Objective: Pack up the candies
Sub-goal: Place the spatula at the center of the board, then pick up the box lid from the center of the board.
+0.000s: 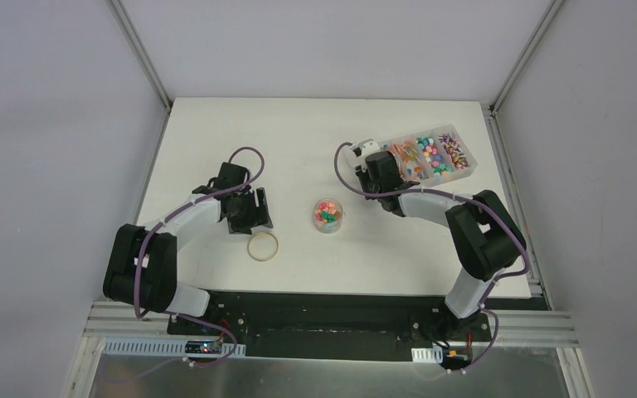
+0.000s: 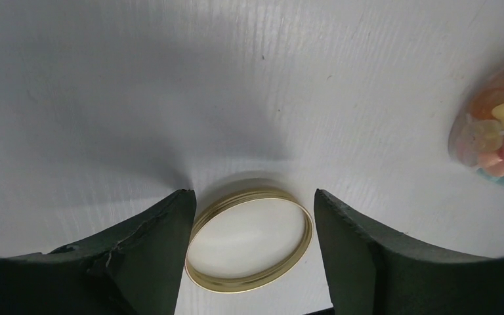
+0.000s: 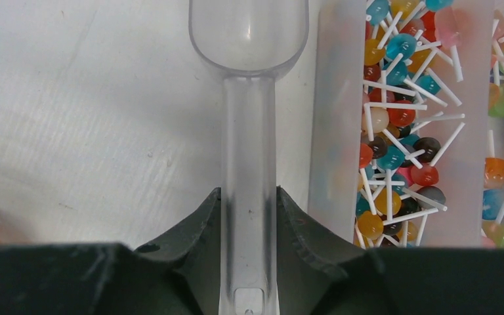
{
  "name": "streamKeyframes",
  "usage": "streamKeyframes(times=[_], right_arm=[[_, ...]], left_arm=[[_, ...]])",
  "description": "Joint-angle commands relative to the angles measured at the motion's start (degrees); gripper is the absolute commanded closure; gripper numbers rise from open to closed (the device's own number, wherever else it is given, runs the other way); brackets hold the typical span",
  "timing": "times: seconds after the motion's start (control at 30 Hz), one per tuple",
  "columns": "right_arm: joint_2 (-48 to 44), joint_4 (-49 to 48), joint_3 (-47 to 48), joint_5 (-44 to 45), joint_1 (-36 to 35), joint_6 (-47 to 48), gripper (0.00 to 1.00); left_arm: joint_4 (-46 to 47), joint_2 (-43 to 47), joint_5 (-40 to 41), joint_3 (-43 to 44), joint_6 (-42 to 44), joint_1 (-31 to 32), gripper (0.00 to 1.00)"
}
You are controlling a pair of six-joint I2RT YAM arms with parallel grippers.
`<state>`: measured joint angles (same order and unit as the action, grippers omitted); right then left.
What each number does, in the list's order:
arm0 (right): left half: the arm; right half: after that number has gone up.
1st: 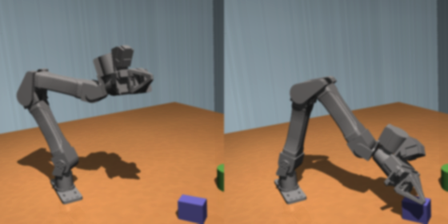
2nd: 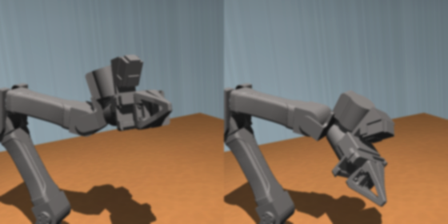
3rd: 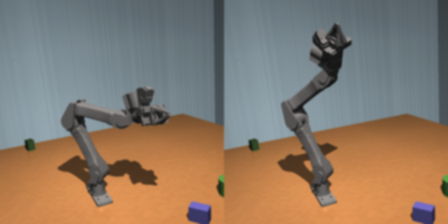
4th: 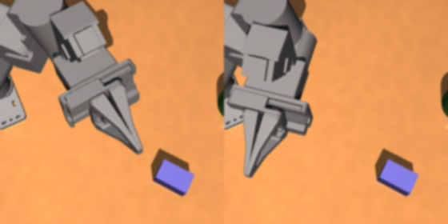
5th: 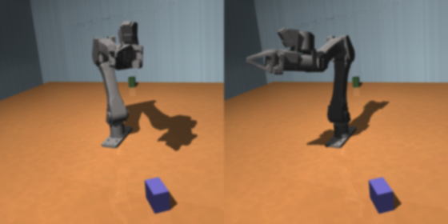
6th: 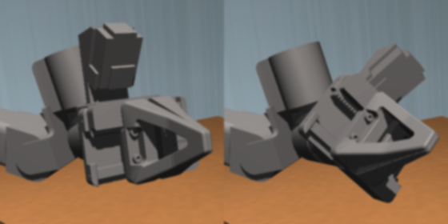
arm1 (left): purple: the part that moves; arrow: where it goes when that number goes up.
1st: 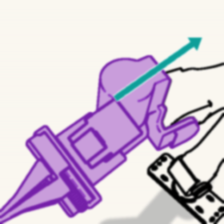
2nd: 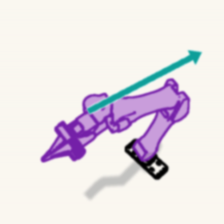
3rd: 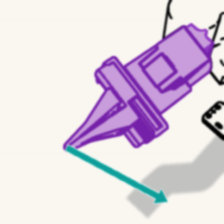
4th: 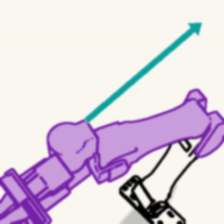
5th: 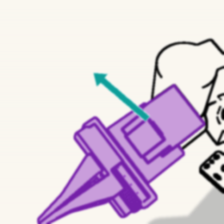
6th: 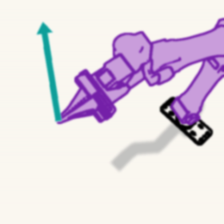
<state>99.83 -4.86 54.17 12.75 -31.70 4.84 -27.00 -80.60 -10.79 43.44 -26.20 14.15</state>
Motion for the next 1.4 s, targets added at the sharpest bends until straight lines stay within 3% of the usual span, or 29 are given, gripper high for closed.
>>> streamKeyframes(times=[0.0, 0.3, 0.33, 0.37, 0.5, 0.63, 0.8, 0.87, 1.1, 1.37], right_arm=[[-2.91, -1.81, -0.57, -0.24, 0.55, 0.33, 0.89], [-7.81, 0.82, -1.40, -0.24, 0.58, 0.33, 0.89], [-8.86, 1.48, -1.17, -8.44, 0.56, 2.26, 0.54], [-9.94, 2.00, -0.91, -11.06, 0.56, 3.03, 0.43], [-13.13, 5.25, 1.20, -15.93, 0.59, 3.49, 0.29], [-16.34, 8.87, 3.15, -18.61, 0.47, 2.27, 0.26], [-22.76, 9.03, 2.34, -21.47, 0.45, -0.34, 0.26], [-24.83, 9.10, 1.82, -22.41, 0.41, -0.45, 0.20], [-29.82, 8.71, 0.52, -18.60, 0.39, 0.12, 0.17], [-31.36, 7.36, -0.60, -20.92, 0.38, -2.19, 0.17]], left_arm=[[-2.58, -0.19, -0.03, -0.71, 1.23, -0.19, 0.32], [-4.28, 0.86, 2.63, -0.43, 0.54, -0.10, 0.34], [-4.28, 0.66, 2.59, -0.46, 0.53, -0.09, 0.34], [-4.28, 0.44, 2.85, -0.40, 0.58, -0.05, 0.34], [-4.28, -0.88, 2.39, -0.03, 0.89, 0.06, 0.37], [-4.31, -0.50, 1.55, -0.11, 0.97, 0.55, 0.46], [-4.36, -0.05, 1.89, -0.57, 1.16, 1.46, 0.47], [-4.52, -1.46, 2.93, -0.72, 0.66, 2.00, 0.50], [-4.27, -3.08, 5.11, 0.06, 0.18, 4.20, 0.60], [-2.35, -4.89, 4.24, -0.28, 0.37, 5.53, 0.85]])
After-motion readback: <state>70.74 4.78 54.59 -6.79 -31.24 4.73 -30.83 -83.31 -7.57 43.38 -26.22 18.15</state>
